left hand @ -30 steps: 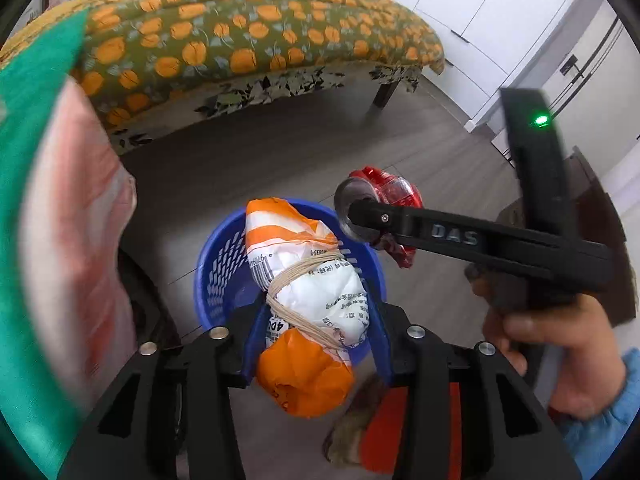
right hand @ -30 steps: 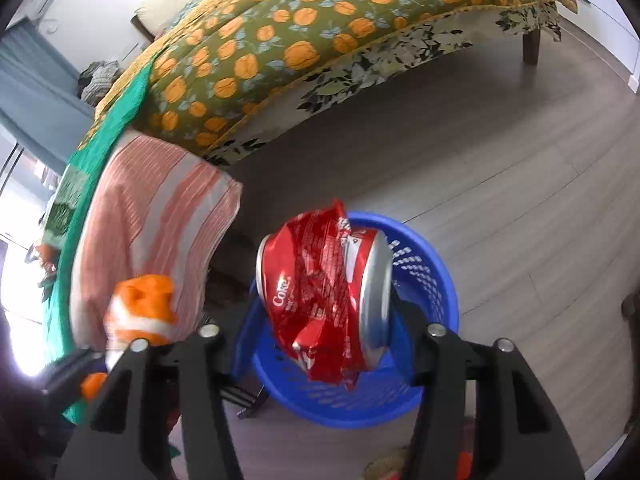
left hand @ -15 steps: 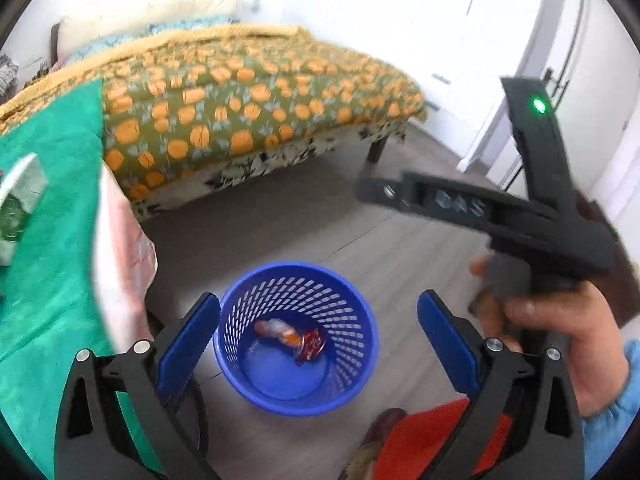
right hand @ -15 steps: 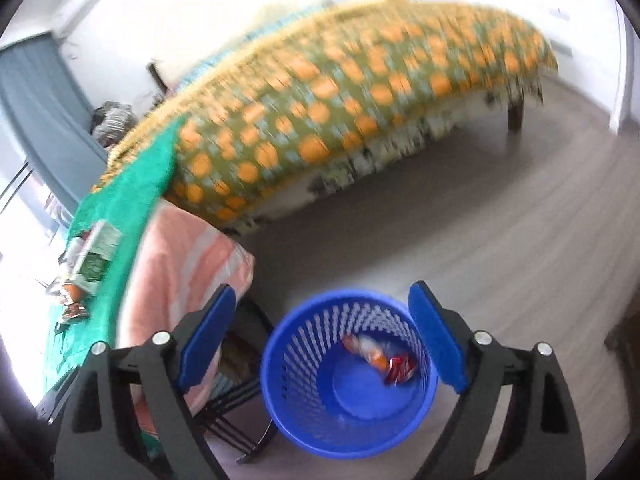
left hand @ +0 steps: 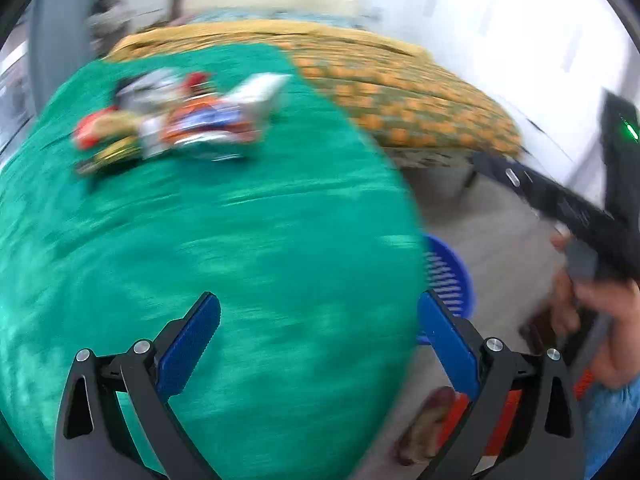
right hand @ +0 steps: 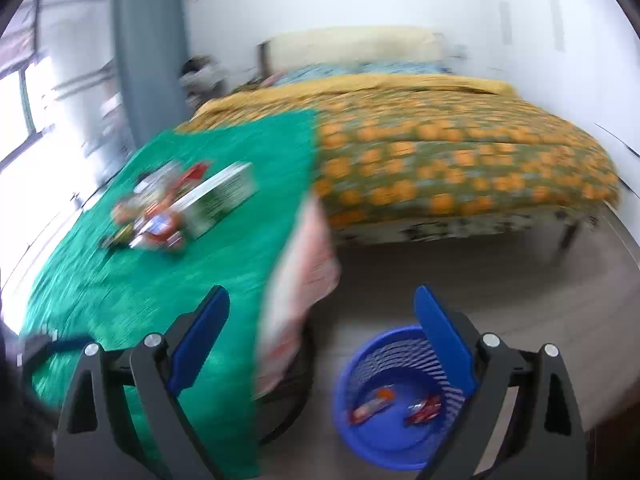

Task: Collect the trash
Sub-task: 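Return both tools to the table and approach the green cracker packet and orange can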

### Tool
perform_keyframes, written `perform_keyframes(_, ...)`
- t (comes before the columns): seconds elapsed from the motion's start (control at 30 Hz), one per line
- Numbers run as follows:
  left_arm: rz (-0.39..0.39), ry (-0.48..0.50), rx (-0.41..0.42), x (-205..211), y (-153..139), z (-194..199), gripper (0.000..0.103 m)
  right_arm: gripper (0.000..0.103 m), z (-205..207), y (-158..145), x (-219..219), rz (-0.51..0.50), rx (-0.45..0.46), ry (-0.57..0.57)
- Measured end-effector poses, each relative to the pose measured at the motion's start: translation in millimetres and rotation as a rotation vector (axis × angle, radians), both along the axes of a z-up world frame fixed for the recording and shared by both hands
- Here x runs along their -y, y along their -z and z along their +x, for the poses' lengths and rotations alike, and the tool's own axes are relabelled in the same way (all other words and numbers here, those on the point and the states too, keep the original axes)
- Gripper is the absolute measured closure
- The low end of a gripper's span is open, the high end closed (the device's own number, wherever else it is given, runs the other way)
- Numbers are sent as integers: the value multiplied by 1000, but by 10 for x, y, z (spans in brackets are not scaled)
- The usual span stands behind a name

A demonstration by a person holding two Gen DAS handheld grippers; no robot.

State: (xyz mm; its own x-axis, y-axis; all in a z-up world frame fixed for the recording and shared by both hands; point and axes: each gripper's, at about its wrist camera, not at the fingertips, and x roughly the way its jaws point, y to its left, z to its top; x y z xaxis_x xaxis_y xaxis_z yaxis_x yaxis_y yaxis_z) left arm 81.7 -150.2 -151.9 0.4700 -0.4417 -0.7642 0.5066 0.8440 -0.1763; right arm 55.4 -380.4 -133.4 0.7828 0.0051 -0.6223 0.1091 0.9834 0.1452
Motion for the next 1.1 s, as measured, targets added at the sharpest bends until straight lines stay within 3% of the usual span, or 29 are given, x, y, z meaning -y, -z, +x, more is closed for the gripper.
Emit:
perform_keyframes(0.17, 55, -91, 49, -630, -59, 440, 5, 12, 191, 148, -768, -12, -39, -187)
perform_keyframes(0.33, 116, -78, 109, -1010, -208, 1048, 5, 12, 280, 277, -1325, -44, -73, -321)
perform_keyframes(0.5, 83, 23, 25, -1121, -183, 1771, 5, 12, 342, 320, -1428, -38, -88, -334)
perform_keyframes(0.67, 149, 103, 7, -973, 12, 2162, 6, 12, 333, 298, -1390, -15, -90, -311)
perform_keyframes(0.77, 176, 135, 1, -894, 129, 2265, 5, 12, 352, 295, -1356, -12, -90, -307)
perform_keyframes(0.97, 170, 264, -24, -781, 161, 2149, 27, 12, 361, 289, -1275, 3, -97, -289)
perform_keyframes(1.1, 165, 347, -18, -832, 72, 1902, 26, 12, 321, 238, -1204, 31, -87, -280)
